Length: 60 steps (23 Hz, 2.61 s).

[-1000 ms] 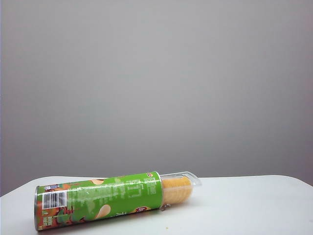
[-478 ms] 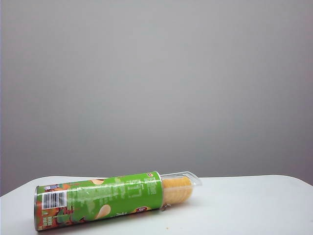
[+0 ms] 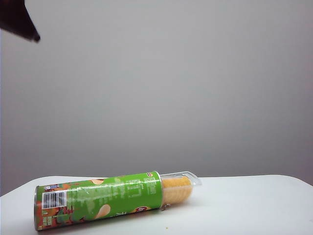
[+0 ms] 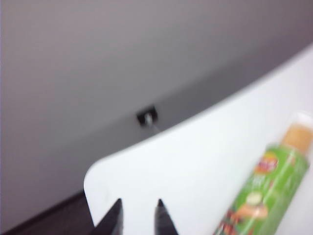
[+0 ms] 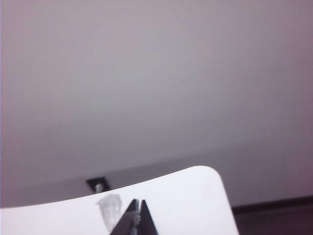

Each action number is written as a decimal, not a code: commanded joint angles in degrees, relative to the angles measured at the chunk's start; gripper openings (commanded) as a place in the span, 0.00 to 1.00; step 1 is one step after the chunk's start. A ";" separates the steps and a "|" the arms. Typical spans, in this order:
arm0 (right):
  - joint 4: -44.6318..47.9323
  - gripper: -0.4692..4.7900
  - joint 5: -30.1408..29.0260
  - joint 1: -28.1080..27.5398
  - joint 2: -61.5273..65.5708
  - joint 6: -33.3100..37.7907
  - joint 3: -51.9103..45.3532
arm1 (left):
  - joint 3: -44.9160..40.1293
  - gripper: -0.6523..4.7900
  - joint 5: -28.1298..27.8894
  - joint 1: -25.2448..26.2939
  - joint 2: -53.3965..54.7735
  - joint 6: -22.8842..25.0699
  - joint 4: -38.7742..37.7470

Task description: Pick up the green tub of chips from the desk, push the transparent container that's holding the chips and has slipped out back in, and finally put the chips back on the desk.

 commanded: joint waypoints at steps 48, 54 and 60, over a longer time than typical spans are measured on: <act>-1.40 0.08 -52.19 -6.58 73.75 -3.28 36.70 | 6.34 0.62 13.18 -3.58 52.87 21.29 3.82; -2.01 0.28 -60.70 -6.56 74.44 -3.23 36.74 | 6.64 0.63 13.66 -5.57 43.06 23.67 1.92; -1.53 0.54 -69.44 -3.52 75.06 -3.04 36.74 | 6.64 0.64 13.66 -11.61 38.64 24.76 1.14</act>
